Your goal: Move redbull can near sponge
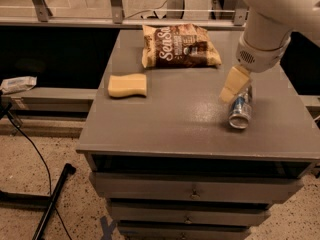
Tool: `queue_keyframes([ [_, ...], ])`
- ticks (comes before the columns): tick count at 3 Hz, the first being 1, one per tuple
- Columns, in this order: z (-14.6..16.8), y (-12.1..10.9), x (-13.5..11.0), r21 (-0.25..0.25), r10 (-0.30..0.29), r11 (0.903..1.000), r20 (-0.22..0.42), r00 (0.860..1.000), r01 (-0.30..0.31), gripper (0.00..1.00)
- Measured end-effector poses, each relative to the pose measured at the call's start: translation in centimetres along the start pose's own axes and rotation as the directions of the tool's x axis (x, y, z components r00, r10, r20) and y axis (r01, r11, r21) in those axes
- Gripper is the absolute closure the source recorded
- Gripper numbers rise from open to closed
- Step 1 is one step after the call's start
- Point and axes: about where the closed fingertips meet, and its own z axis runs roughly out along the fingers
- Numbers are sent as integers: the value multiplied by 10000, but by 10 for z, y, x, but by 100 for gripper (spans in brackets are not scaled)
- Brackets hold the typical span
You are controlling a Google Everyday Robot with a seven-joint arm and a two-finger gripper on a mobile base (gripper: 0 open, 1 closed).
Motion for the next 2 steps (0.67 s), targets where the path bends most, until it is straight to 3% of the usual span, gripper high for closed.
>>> queue_keyframes([
  [1,21,16,18,-40,2045,9787,-561,9773,-2050,0],
  [2,35,31,27,-514,3919,9174,-553,9183,-3946,0],
])
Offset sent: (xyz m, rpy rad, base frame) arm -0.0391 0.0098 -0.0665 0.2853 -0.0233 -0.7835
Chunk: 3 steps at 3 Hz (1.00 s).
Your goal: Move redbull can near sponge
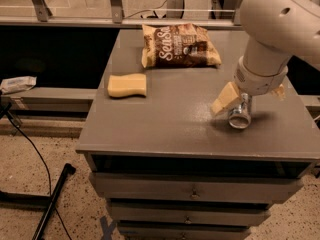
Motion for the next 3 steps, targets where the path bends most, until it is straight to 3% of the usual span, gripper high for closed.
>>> queue_keyframes([
  [1,18,7,4,-781,1488,9862,364,9882,-1457,17],
  [2,19,8,-1,-997,1796,9800,673,9814,-1725,48],
  [3,19,8,-1,-999,1800,9799,685,9813,-1728,71],
])
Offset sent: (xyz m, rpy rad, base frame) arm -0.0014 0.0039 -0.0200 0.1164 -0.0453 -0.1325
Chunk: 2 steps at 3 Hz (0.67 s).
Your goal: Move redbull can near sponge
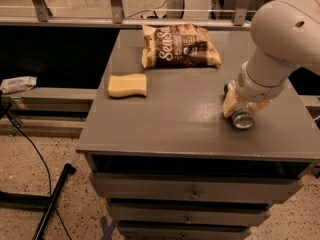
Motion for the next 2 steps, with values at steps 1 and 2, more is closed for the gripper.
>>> queue_keyframes([
  [1,-1,1,-1,-21,-51,10000,17,10000,52,100],
  [2,-22,12,-14,-448,-1162,9920,424,9923,1181,100],
])
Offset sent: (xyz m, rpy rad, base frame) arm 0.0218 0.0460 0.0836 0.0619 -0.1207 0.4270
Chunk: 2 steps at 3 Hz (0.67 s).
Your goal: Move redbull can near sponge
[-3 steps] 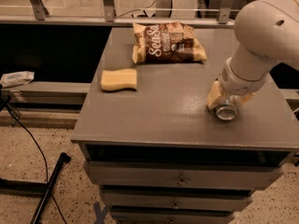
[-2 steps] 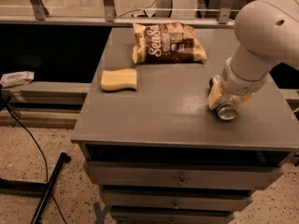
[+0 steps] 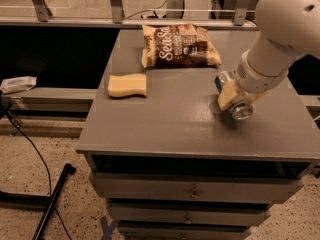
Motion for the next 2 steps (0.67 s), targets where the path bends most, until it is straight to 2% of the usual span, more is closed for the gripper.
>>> queue_keyframes([
  [1,-35,29,-24,-287,-1723,9844,401,9842,1735,100],
  [2,-37,55,-39,-398,-2723,9613,163,9621,2727,100],
])
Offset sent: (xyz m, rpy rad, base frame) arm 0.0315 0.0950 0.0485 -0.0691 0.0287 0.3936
